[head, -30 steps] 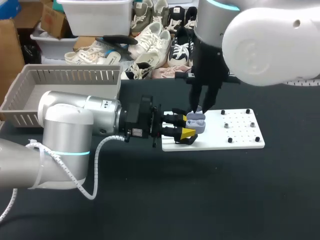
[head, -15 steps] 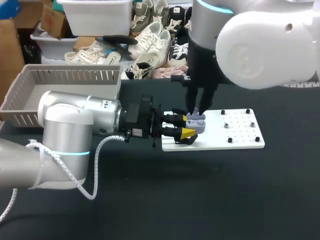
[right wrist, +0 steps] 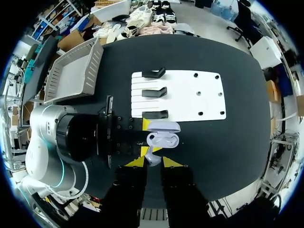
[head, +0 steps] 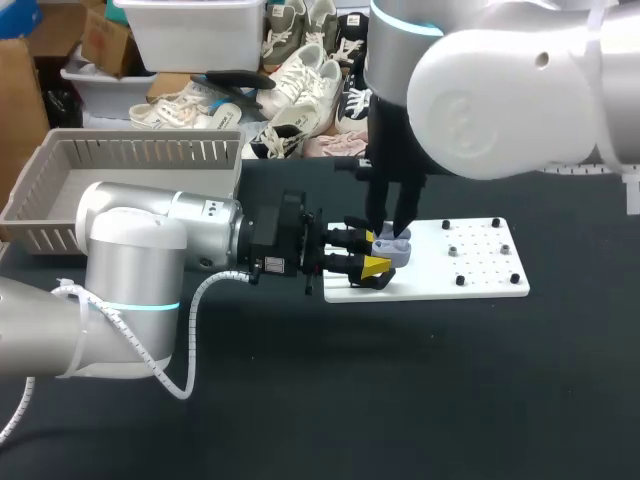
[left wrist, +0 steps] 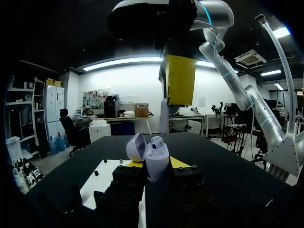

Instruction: Pick up each earbud case from the left stands, insert the matching earbuds, close the lid, and place the case in the box.

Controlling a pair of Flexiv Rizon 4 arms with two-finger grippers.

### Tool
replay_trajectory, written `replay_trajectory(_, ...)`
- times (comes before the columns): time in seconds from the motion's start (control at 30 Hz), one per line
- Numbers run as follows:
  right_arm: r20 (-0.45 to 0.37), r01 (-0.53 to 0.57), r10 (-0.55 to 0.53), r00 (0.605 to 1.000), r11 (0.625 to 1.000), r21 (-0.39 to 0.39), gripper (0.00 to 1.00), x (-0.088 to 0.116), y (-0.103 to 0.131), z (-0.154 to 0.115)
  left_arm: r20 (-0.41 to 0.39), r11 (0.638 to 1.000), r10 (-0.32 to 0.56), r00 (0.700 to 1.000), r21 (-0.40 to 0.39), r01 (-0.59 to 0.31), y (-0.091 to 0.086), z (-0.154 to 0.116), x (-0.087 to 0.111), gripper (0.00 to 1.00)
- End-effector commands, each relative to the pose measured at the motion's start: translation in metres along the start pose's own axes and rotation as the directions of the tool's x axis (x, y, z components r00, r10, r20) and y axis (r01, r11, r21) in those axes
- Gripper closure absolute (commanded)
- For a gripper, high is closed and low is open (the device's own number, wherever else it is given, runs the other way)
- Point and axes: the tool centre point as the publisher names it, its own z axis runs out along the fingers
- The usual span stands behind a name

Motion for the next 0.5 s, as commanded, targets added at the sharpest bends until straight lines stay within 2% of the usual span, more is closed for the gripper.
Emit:
replay_trajectory(0.03, -0.005, -0.008, 0.008, 1.0, 1.0, 0.016, 1.0, -0.0017, 0.0031, 0.0036, 0.002, 1.0, 0.001, 1.0, -0.001, -0.001, 0.0001, 0.0002, 0.0007, 1.0)
replay_trajectory(0.5, -0.01, -0.024, 0.024, 1.0, 0.999, 0.026, 1.0, -0.0039, 0.0016, 0.011, 0.002, 1.0, 0.001, 1.0, -0.001, -0.001, 0.0001, 0.0002, 0.0007, 1.0)
